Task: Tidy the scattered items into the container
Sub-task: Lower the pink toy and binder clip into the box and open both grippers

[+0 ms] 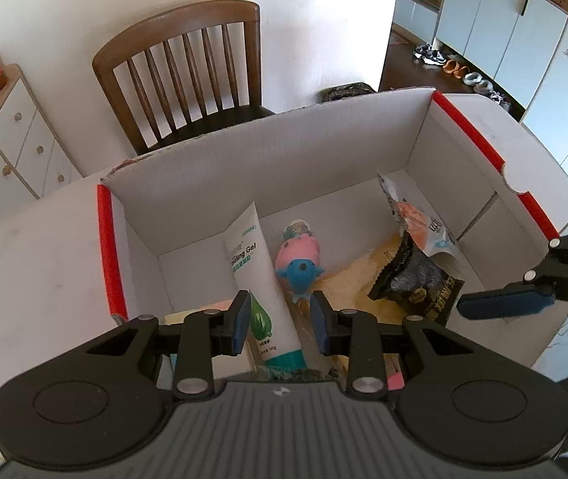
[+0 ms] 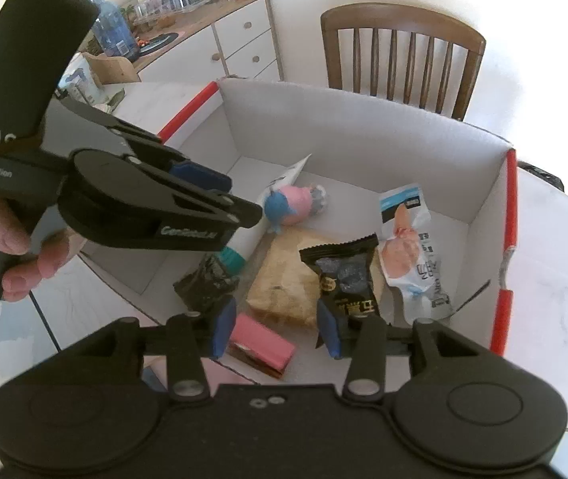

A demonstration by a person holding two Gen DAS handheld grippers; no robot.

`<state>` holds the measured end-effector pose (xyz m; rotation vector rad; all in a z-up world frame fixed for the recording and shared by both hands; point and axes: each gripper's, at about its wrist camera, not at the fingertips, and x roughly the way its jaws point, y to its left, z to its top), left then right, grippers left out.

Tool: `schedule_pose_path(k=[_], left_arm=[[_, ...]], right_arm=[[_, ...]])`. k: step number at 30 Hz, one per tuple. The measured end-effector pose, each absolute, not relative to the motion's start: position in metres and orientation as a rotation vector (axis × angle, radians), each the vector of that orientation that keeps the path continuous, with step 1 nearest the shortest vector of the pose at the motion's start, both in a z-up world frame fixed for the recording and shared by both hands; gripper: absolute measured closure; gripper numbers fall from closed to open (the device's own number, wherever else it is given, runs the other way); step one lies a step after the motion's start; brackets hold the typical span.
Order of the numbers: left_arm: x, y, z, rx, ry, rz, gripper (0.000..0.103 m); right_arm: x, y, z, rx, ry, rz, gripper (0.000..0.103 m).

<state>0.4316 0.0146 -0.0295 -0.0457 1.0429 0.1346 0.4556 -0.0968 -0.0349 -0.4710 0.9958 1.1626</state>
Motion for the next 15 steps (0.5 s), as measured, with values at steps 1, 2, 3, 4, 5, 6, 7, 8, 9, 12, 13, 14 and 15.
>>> schedule_pose_path(k=[1, 2, 3, 4, 5, 6, 7, 8, 9, 12, 13, 14, 15], left_arm=[[0.43, 0.014, -0.027, -0.041, 1.039, 0.136, 0.072], [0.428, 0.012, -0.026, -0.037, 1.036, 0.137, 0.072], [0.425, 0.01, -0.023, -0.035, 1.033, 0.138, 0.072], [0.423, 0.009, -0.021, -0.035, 1.03, 0.137, 0.072], [0.422, 0.009, -0.018, -0.035, 1.028, 0.136, 0.068], [0.419, 0.008, -0.016, -0.034, 1.025, 0.135, 0.057], [0.417, 0.006, -0.013, -0.033, 1.02, 0.135, 0.052], [0.414, 0.005, -0.01, -0.034, 1.011, 0.131, 0.048], [0.411, 0.003, -0.007, -0.036, 1.003, 0.126, 0.048], [0.405, 0.001, 0.0, -0.038, 0.991, 0.122, 0.048], [0.402, -0.001, 0.003, -0.038, 0.989, 0.119, 0.048], [0.4, -0.002, 0.005, -0.036, 0.988, 0.119, 0.047], [0.397, -0.004, 0.007, -0.032, 0.986, 0.119, 0.045]], right_arm=[[0.456, -0.098, -0.033, -0.468, 0.994, 1.16, 0.0], [0.455, -0.1, -0.031, -0.466, 0.991, 1.156, 0.0], [0.454, -0.101, -0.029, -0.464, 0.986, 1.154, 0.0], [0.454, -0.103, -0.026, -0.462, 0.981, 1.151, 0.0], [0.453, -0.104, -0.024, -0.461, 0.977, 1.148, 0.0], [0.452, -0.106, -0.022, -0.457, 0.973, 1.145, 0.0], [0.451, -0.108, -0.019, -0.455, 0.97, 1.142, 0.0], [0.45, -0.11, -0.017, -0.454, 0.965, 1.139, 0.0], [0.448, -0.111, -0.015, -0.456, 0.959, 1.136, 0.0], [0.444, -0.116, -0.008, -0.454, 0.942, 1.124, 0.0], [0.443, -0.118, -0.006, -0.449, 0.934, 1.119, 0.0], [0.442, -0.12, -0.004, -0.444, 0.926, 1.115, 0.0], [0.44, -0.122, -0.001, -0.442, 0.922, 1.113, 0.0]])
